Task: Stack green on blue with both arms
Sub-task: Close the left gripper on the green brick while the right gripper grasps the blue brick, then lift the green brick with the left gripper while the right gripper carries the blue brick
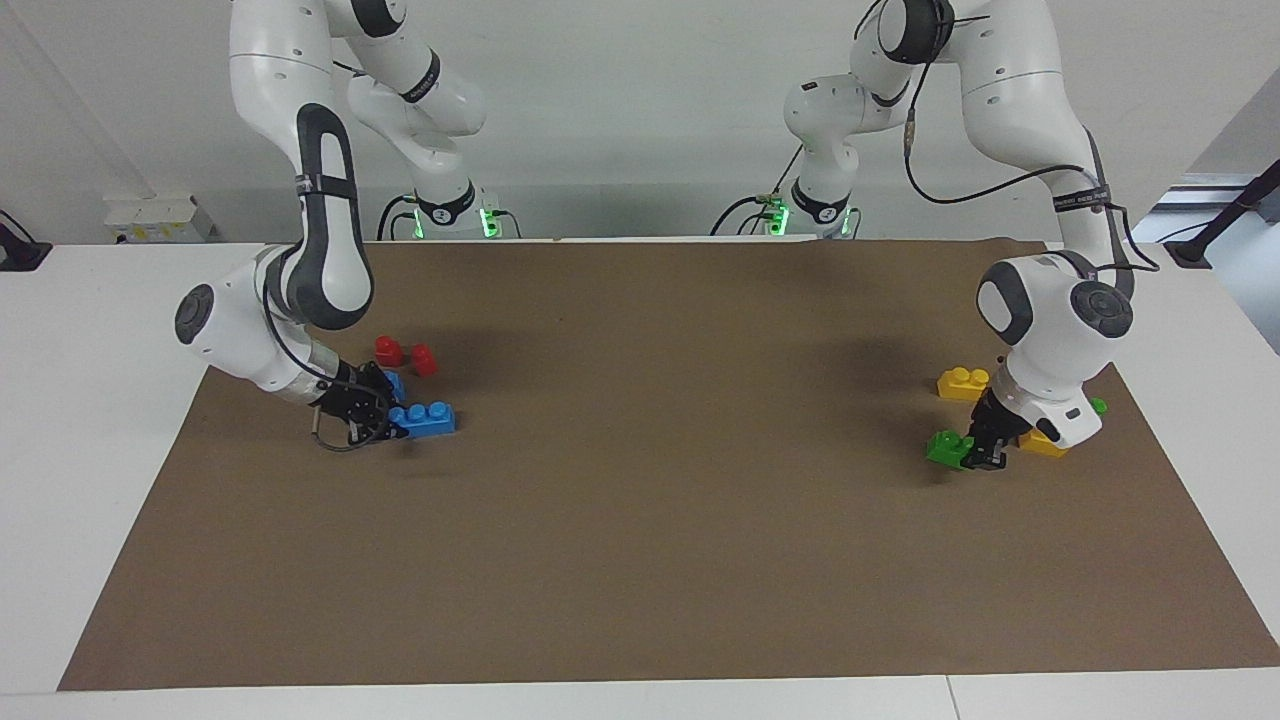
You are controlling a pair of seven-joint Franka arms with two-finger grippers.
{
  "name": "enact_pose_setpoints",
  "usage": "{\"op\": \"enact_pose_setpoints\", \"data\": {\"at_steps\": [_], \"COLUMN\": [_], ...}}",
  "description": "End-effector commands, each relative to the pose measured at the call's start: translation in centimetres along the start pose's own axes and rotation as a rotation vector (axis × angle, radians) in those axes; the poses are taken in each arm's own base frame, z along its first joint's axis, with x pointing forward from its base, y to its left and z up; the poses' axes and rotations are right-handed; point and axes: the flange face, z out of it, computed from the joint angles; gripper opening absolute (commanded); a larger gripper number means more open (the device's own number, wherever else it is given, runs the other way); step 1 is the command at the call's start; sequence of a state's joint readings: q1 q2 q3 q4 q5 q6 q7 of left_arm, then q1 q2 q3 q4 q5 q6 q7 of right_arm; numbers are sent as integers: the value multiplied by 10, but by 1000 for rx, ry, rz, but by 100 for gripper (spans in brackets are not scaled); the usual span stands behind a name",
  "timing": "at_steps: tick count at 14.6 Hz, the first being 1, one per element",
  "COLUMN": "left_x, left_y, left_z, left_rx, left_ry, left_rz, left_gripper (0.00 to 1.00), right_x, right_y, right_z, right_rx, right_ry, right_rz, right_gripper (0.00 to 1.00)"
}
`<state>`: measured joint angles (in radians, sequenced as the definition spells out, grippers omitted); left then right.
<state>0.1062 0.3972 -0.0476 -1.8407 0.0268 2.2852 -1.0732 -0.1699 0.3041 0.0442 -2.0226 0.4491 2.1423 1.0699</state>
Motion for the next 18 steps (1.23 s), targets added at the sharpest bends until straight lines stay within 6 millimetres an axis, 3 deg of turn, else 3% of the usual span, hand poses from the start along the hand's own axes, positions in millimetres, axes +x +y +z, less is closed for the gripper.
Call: {"op": "enact_pose_setpoints", "data": {"at_steps": [1,4,5,10,12,15,18], "left_x": [0,-1,-2,-15,-22,-46,-88], "left_y": [3,4,2,-8,-13,-19,-17], "left_z": [-1,-8,-11,-75,-100,-139,-169], "left_rx": [-7,-5,7,27,37,49,57], "left_ry": [24,17,10,4,-3,-2,-13], "left_rz": [4,-4,-6,-57,-87,-116,-174], "left_gripper": [0,0,0,0,0,0,0], "right_x": [-1,-28,-41,-147,-178,-241,-276], "right_y": [-6,-23,-26,-29,-26,-14,6], "right_z": [-14,-37,-35,-26,-22,11,46], "right_rx": [36,32,27,3,-9,-32,33], "right_ry": [-15,-43,-50,-69,-68,-50,-14], "right_rz": [-28,-71,-85,-71,-52,-39,40], "right_gripper": [2,0,0,0,0,0,0]}}
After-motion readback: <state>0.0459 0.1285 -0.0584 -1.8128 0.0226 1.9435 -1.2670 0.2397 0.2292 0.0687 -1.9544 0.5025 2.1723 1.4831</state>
